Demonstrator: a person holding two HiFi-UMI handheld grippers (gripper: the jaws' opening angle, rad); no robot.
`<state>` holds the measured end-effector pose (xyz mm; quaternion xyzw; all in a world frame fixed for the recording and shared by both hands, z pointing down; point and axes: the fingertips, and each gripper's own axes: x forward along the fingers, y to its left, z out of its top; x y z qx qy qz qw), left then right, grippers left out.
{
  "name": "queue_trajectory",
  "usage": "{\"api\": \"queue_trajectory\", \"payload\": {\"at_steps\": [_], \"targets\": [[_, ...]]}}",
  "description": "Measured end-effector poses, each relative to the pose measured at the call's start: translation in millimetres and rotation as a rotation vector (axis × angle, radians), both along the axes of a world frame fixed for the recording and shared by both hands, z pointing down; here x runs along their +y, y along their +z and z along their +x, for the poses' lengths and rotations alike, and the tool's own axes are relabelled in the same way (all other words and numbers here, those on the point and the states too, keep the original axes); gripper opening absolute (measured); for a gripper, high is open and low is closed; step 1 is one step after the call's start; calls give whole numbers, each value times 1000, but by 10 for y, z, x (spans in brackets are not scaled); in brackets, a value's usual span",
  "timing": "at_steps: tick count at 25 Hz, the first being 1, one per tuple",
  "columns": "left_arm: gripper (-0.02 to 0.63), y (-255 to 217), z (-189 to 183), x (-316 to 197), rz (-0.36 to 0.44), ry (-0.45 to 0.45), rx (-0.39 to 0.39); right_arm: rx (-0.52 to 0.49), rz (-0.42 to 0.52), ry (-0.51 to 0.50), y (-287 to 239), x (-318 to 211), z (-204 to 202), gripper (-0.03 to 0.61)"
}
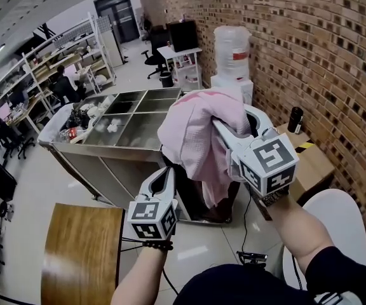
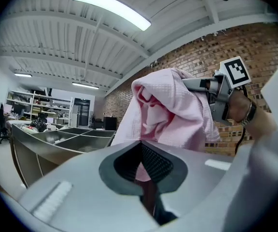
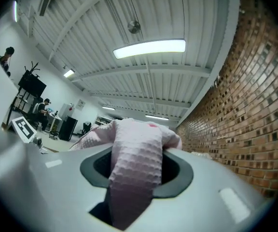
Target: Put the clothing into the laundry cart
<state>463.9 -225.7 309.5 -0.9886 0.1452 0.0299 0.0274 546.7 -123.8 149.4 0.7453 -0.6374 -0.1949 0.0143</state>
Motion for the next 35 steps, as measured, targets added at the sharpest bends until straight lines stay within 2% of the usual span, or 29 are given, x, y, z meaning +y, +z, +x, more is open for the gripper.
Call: {"api": "queue_trajectory", "payload": {"at_steps": [4,7,15,21,29,35], "targets": [[-2,-3,134,-59,3,4,-2,0,6,29,-54,-77,233,181],[-2,30,228,-121,4,0,-2,-21,-31,47,148,-236,461,183],[-2,257,473,-330,-23,1,-22,-100,-257,78,1256,-837,999,192],[-2,400,663,-408,-37,17,-39,-150,-415,76,1882,-1142,1230,252],[-2,496,766,-483,-55,35,-46,-167,-426,63,2009,-1162,1254,295],[-2,496,771,-439,-62,43,-45,-172,-421,74,1973,-1013,1247,304]]}}
